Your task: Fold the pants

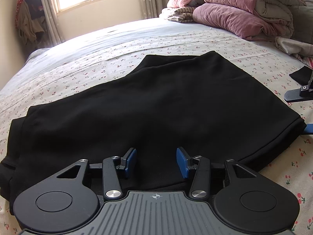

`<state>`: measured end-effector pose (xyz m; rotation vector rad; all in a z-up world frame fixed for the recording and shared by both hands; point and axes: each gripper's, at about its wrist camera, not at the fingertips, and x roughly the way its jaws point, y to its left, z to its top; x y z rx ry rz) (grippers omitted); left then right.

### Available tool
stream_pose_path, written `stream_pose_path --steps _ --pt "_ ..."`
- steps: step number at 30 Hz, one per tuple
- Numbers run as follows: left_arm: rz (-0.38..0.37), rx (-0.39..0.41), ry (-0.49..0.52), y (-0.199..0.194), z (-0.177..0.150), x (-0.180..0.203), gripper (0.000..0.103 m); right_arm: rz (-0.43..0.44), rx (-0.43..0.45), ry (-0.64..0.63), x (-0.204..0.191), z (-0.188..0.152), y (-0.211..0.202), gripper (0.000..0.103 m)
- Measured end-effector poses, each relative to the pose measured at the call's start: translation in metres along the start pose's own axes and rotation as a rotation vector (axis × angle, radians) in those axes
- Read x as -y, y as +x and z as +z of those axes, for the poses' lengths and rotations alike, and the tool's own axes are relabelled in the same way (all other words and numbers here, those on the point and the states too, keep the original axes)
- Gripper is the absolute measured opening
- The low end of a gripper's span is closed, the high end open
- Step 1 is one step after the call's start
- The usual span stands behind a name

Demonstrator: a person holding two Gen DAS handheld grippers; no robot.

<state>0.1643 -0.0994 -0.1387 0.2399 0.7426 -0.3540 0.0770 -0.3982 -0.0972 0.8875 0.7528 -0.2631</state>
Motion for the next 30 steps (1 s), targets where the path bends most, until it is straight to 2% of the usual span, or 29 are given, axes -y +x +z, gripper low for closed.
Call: stream_pose_path --steps 5,10,15,17,19,23,25,30 --pt "-0.008 -0.005 -0.004 0.000 0.001 -0.002 0.045 0.004 0.011 0.002 -0.002 -0.002 0.004 0.066" --pt "-0.014 -0.007 -0.009 0.000 0.001 -0.003 0.045 0.003 0.045 0.051 0.007 -0.001 0.003 0.047" --pt "-0.022 -0.010 -0.024 0.000 0.001 -0.006 0.045 0.002 0.076 0.015 0.003 -0.003 0.010 0.046" --pt "-0.023 -0.012 -0.028 0.000 0.001 -0.006 0.046 0.020 0.062 0.028 0.003 -0.004 0.011 0.037" --pt "-0.025 -0.013 -0.031 0.000 0.000 -0.007 0.046 0.056 0.017 0.071 0.007 -0.004 0.013 0.011" --pt "-0.028 -0.015 -0.036 0.000 0.000 -0.007 0.046 0.085 0.047 0.099 0.008 -0.003 0.008 0.011" --pt "-0.027 -0.015 -0.035 -0.001 0.001 -0.007 0.046 0.077 0.041 0.106 0.009 -0.004 0.012 0.017" --pt "-0.032 -0.017 -0.040 -0.001 0.001 -0.008 0.046 0.071 0.048 0.097 0.006 -0.007 0.014 0.017"
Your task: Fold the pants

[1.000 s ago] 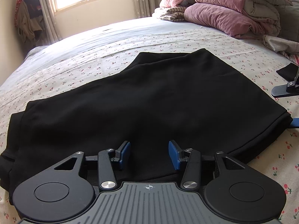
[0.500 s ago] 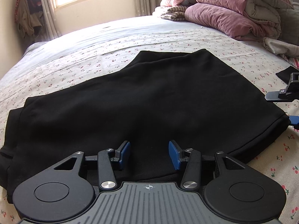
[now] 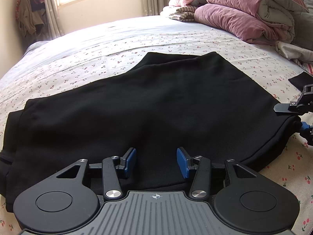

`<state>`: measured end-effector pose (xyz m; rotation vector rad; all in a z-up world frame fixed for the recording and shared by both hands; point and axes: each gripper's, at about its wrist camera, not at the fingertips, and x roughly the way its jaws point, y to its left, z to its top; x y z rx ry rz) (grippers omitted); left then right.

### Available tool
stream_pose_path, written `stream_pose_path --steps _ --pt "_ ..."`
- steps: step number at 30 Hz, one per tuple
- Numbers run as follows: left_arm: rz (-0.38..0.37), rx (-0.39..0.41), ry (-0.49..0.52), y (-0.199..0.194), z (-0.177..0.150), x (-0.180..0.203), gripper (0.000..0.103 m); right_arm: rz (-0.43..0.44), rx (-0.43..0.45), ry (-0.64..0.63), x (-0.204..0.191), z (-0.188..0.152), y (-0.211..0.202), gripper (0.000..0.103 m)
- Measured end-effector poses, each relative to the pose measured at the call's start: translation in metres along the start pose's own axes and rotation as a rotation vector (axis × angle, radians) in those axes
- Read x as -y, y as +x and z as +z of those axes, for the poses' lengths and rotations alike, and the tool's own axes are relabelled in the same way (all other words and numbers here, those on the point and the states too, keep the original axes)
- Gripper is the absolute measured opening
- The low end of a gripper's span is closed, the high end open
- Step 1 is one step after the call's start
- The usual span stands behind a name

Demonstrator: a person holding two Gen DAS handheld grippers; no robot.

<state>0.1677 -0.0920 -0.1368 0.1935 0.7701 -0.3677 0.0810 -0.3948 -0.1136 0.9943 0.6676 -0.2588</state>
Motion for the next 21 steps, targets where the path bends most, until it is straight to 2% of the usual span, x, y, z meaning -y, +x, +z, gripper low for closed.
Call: stream_pose_path --steps 3,5,7,11,16,19,21 --pt "0.000 -0.001 -0.001 0.000 0.000 0.000 0.046 0.017 0.006 -0.021 -0.005 -0.002 -0.001 0.010" --pt "-0.001 -0.001 -0.003 0.000 0.000 -0.001 0.046 0.030 0.008 -0.015 -0.006 -0.001 -0.001 0.012" --pt "-0.003 -0.001 -0.005 0.000 0.000 -0.001 0.046 0.008 -0.002 0.014 -0.001 -0.001 0.003 0.019" --pt "-0.004 -0.001 -0.008 0.000 0.000 -0.001 0.046 0.002 -0.004 -0.001 -0.002 -0.002 0.006 0.019" --pt "0.000 -0.002 -0.001 0.000 0.000 0.000 0.046 -0.007 0.011 -0.059 -0.011 -0.004 0.003 0.002" --pt "-0.006 -0.006 -0.003 0.000 0.001 0.000 0.048 0.007 0.046 -0.139 -0.027 -0.007 -0.002 0.000" --pt "-0.027 -0.010 -0.012 0.000 0.003 -0.002 0.053 0.007 0.075 -0.212 -0.039 -0.011 -0.006 0.000"
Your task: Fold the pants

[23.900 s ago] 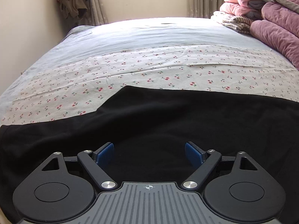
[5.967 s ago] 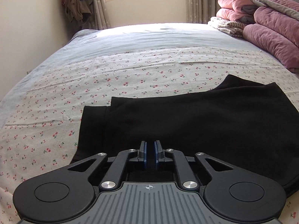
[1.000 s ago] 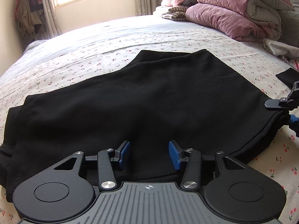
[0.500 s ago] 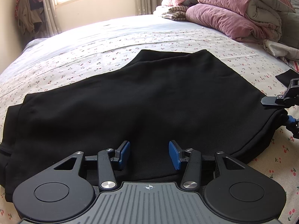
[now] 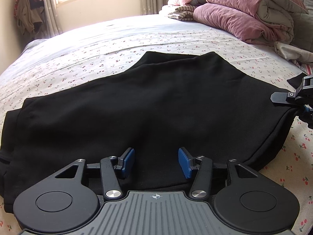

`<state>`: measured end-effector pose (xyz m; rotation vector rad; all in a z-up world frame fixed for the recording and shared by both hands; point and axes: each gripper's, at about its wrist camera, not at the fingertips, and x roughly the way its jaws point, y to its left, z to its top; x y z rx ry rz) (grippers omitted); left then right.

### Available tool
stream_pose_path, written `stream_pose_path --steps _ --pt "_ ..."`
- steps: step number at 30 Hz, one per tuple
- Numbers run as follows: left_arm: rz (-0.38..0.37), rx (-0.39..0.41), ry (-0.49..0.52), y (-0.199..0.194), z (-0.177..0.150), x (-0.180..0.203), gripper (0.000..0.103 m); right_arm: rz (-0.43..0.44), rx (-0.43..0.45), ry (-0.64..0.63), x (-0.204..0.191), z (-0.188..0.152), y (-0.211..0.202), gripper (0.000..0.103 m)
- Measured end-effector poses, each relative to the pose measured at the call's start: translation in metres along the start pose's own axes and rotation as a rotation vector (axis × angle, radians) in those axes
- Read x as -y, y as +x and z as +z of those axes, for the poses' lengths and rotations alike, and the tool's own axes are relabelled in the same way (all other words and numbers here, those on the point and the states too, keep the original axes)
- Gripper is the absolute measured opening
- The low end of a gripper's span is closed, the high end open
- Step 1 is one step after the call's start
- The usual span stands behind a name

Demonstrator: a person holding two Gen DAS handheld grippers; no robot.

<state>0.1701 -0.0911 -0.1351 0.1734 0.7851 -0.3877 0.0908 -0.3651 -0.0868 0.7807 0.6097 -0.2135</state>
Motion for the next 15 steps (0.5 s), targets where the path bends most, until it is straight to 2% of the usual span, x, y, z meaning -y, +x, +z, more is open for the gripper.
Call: stream_pose_path --steps 2,7,10,15 --pt "-0.032 -0.003 -0.022 0.000 0.001 -0.003 0.064 0.000 0.022 -0.051 -0.010 -0.002 -0.002 0.000" --pt "-0.105 -0.009 -0.108 -0.005 0.006 -0.019 0.066 -0.033 0.069 -0.169 -0.031 -0.012 -0.003 0.000" --pt "-0.142 -0.004 -0.230 -0.015 0.016 -0.049 0.066 -0.040 0.115 -0.252 -0.047 -0.017 -0.007 0.000" --pt "-0.154 0.006 -0.449 -0.028 0.030 -0.117 0.065 -0.040 0.178 -0.420 -0.075 -0.033 -0.009 0.000"
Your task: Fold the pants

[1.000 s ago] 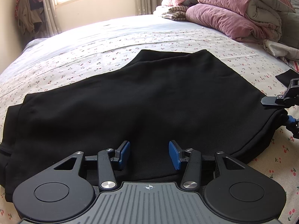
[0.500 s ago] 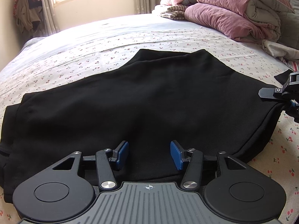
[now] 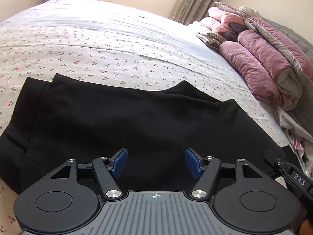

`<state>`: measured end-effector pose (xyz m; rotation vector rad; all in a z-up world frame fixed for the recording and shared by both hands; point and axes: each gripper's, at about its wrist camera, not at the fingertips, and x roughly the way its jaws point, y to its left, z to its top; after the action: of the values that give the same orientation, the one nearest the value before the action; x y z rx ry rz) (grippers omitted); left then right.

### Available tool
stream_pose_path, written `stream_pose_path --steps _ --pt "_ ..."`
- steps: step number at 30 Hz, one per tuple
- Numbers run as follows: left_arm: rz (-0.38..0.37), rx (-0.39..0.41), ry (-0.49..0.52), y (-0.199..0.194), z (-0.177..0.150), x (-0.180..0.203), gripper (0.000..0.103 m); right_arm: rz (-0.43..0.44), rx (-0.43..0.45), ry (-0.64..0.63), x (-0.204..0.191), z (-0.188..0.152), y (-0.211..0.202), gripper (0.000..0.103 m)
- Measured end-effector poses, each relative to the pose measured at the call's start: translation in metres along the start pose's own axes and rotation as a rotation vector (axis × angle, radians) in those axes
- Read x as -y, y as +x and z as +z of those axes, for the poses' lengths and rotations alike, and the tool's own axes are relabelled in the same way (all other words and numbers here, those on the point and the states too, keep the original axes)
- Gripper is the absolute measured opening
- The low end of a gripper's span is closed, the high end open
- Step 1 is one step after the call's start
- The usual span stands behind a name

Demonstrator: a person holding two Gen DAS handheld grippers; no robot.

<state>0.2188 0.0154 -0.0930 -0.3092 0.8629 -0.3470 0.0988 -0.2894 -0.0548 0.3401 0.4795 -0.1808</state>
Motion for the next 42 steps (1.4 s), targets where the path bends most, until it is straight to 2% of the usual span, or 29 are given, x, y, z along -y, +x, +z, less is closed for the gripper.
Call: stream_pose_path --steps 3,6,8,12,15,18,21,24,31,34,38,40,42 --pt "-0.018 0.001 -0.091 -0.009 0.020 -0.029 0.065 0.017 0.031 -0.107 -0.027 -0.003 0.001 0.000" --pt "0.004 0.009 -0.118 -0.014 0.034 -0.051 0.065 0.133 0.054 -0.191 -0.069 -0.009 0.002 0.000" --pt "0.016 0.017 -0.138 -0.018 0.041 -0.067 0.065 0.201 0.047 -0.318 -0.106 -0.026 -0.001 0.000" --pt "-0.024 -0.005 -0.180 -0.023 0.047 -0.090 0.065 0.311 -0.060 -0.534 -0.161 -0.080 0.001 0.000" --pt "0.004 -0.037 -0.180 -0.017 0.044 -0.091 0.065 0.326 -0.097 -0.619 -0.177 -0.109 -0.002 0.000" --pt "0.011 -0.064 -0.174 -0.011 0.042 -0.088 0.065 0.326 -0.086 -0.638 -0.178 -0.115 -0.009 0.000" --pt "-0.028 -0.075 -0.172 -0.011 0.039 -0.088 0.066 0.337 -0.086 -0.583 -0.168 -0.102 -0.012 0.000" --pt "-0.036 -0.073 -0.168 -0.010 0.039 -0.085 0.066 0.342 -0.081 -0.533 -0.162 -0.094 -0.017 0.000" --pt "-0.106 -0.094 -0.261 -0.001 0.042 -0.093 0.065 0.337 -0.067 -0.483 -0.160 -0.088 -0.021 0.000" --pt "-0.152 -0.103 -0.302 0.007 0.045 -0.095 0.065 0.331 -0.063 -0.505 -0.167 -0.093 -0.020 0.000" --pt "-0.147 -0.132 -0.265 0.027 0.052 -0.090 0.065 0.315 -0.036 -0.581 -0.172 -0.100 -0.025 0.000" --pt "-0.113 -0.147 -0.239 0.038 0.053 -0.087 0.061 0.303 -0.011 -0.631 -0.175 -0.104 -0.028 0.000" --pt "-0.098 -0.154 -0.207 0.045 0.052 -0.084 0.037 0.295 0.010 -0.687 -0.180 -0.108 -0.031 0.000"
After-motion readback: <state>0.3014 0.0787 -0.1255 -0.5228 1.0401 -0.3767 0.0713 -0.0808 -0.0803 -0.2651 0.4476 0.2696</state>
